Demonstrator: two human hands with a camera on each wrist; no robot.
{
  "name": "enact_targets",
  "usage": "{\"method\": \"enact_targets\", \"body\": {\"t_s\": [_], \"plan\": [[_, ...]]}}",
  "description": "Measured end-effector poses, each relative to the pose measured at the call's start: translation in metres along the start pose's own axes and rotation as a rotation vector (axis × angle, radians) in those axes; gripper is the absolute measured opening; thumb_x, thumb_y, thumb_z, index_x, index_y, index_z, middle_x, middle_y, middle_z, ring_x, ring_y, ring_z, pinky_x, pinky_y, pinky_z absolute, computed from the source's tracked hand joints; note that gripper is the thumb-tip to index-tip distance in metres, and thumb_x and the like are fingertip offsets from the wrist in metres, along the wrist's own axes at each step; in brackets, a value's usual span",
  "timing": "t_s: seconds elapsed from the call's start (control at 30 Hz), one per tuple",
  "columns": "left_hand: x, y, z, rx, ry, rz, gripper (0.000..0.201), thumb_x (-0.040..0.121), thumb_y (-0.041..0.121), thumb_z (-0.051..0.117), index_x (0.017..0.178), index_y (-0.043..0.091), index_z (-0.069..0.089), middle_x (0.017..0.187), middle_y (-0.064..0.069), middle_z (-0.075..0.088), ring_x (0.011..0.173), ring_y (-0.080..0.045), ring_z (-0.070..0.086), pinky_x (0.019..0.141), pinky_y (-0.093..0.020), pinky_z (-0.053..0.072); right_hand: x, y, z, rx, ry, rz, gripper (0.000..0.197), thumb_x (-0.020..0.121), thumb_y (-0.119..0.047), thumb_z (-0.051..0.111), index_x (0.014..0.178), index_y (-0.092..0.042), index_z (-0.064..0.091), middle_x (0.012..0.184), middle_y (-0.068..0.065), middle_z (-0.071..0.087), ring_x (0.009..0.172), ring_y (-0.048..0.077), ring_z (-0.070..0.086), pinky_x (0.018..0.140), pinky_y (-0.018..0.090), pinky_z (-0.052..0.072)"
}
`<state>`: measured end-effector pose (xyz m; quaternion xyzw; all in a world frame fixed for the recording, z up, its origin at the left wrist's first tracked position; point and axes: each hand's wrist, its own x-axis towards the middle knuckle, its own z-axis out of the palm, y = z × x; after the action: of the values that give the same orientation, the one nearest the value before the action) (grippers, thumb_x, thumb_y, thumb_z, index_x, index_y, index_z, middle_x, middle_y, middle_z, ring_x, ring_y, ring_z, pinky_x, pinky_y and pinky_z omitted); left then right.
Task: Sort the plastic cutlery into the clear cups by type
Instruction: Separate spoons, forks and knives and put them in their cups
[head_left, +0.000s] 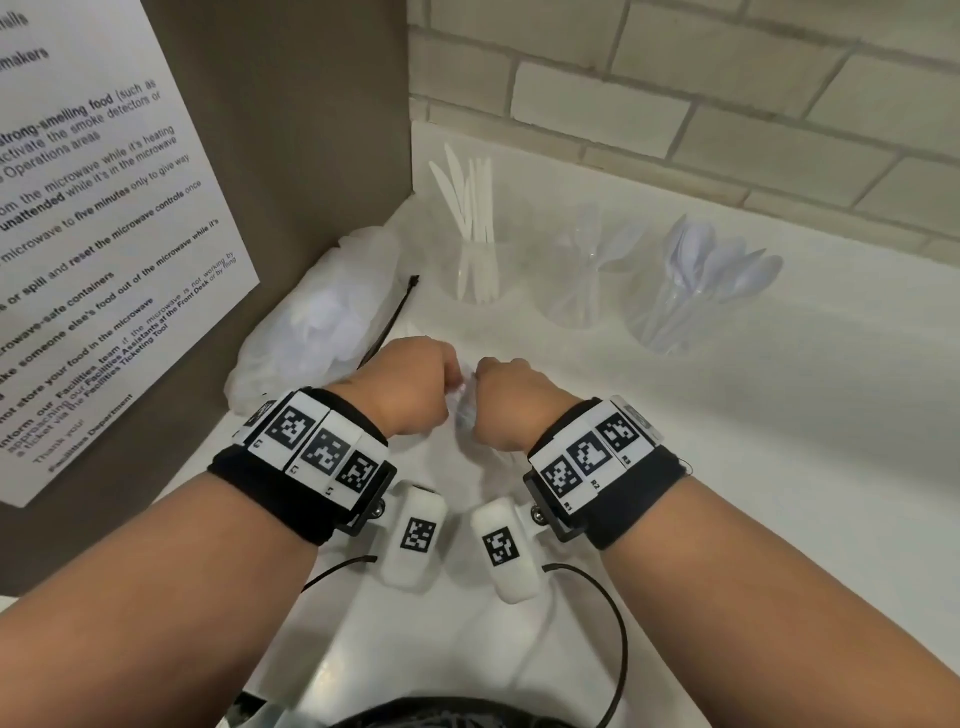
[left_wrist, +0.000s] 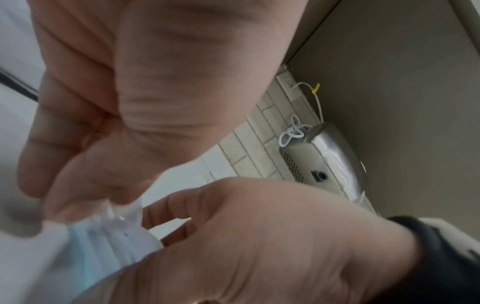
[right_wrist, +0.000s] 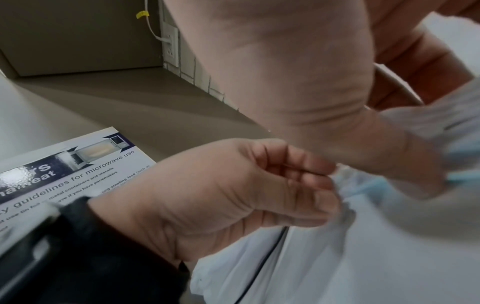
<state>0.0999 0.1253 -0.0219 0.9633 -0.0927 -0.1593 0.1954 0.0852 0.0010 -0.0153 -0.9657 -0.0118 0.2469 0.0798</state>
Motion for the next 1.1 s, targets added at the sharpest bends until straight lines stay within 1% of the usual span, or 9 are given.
{"method": "enact_targets", "body": {"t_s": [0.1,0.17,0.3,0.37,0.47,0.57,0.67,0.83,1.1], "plan": [[0.004,-0.003,0.001,0.000,0.110,-0.055,0.061,0.079,0.000,0.066,0.133,0.017,0.042,0.137,-0.008,0.033,0.122,-0.025,0.042,0.096,-0.026,0.039,0.000,0.004,0.000,-0.020,0.004,-0.023,0.043,0.086,-0.018,0.058,0.126,-0.011,0.042,0.116,0.012,0.045,0.105,0.034,0.052,0.080,0.039,0.049],[0.006,-0.004,0.003,0.056,0.059,-0.080,0.065,0.083,0.005,0.063,0.140,0.015,0.034,0.149,-0.011,0.021,0.135,-0.028,0.029,0.102,-0.031,0.036,0.001,0.006,0.000,-0.047,0.008,-0.037,0.044,0.086,-0.017,0.058,0.127,-0.012,0.042,0.115,0.013,0.046,0.104,0.035,0.052,0.077,0.038,0.048],[0.007,-0.004,0.008,0.075,0.012,-0.047,0.033,0.089,0.010,0.057,0.120,0.007,0.047,0.123,-0.012,0.050,0.093,-0.020,0.050,0.074,-0.026,0.038,0.000,0.009,-0.004,-0.065,0.011,-0.081,0.033,0.085,-0.016,0.058,0.116,-0.009,0.046,0.111,0.012,0.051,0.098,0.033,0.054,0.071,0.035,0.043],[0.006,-0.002,0.010,0.032,0.056,-0.022,0.040,0.087,0.008,0.060,0.125,0.007,0.046,0.119,-0.011,0.056,0.097,-0.023,0.055,0.078,-0.029,0.044,-0.005,0.009,-0.010,-0.089,0.017,-0.121,0.018,0.088,-0.011,0.054,0.104,-0.010,0.046,0.114,0.015,0.056,0.091,0.029,0.054,0.071,0.034,0.042],[0.004,0.002,0.013,-0.049,0.097,0.024,0.050,0.083,0.008,0.067,0.129,0.009,0.047,0.116,-0.008,0.062,0.104,-0.024,0.058,0.086,-0.031,0.047,-0.012,0.009,-0.017,-0.118,0.009,-0.176,0.023,0.092,-0.006,0.049,0.115,-0.007,0.044,0.112,0.017,0.056,0.100,0.029,0.058,0.084,0.035,0.047],[0.004,0.002,0.014,-0.121,0.116,0.018,0.062,0.079,0.013,0.075,0.134,0.013,0.047,0.117,-0.006,0.062,0.108,-0.023,0.058,0.091,-0.029,0.046,-0.005,0.007,-0.011,-0.055,0.002,-0.090,0.029,0.091,-0.012,0.055,0.117,-0.004,0.047,0.103,0.010,0.054,0.094,0.026,0.057,0.075,0.033,0.046],[0.004,0.000,0.012,-0.211,0.130,-0.018,0.068,0.072,0.013,0.081,0.132,0.013,0.050,0.117,-0.006,0.059,0.107,-0.023,0.059,0.094,-0.033,0.047,0.002,0.003,0.001,0.033,0.013,-0.003,0.035,0.089,-0.019,0.056,0.119,-0.004,0.045,0.113,0.010,0.056,0.104,0.031,0.057,0.074,0.033,0.044],[0.002,-0.006,0.012,-0.430,0.166,-0.046,0.044,0.085,0.003,0.063,0.127,0.013,0.054,0.120,-0.008,0.058,0.098,-0.013,0.055,0.089,-0.021,0.042,0.002,0.001,0.006,0.033,0.048,0.026,0.031,0.092,-0.009,0.047,0.123,-0.003,0.044,0.121,0.014,0.046,0.110,0.034,0.052,0.078,0.036,0.042],[-0.008,0.003,0.003,-0.525,0.492,0.015,0.035,0.095,0.004,0.043,0.127,0.016,0.053,0.128,-0.005,0.050,0.106,-0.005,0.047,0.091,-0.016,0.034,0.002,-0.001,0.019,0.027,0.159,-0.019,0.031,0.095,-0.004,0.037,0.125,0.000,0.039,0.120,0.018,0.048,0.112,0.034,0.048,0.080,0.037,0.039]]}}
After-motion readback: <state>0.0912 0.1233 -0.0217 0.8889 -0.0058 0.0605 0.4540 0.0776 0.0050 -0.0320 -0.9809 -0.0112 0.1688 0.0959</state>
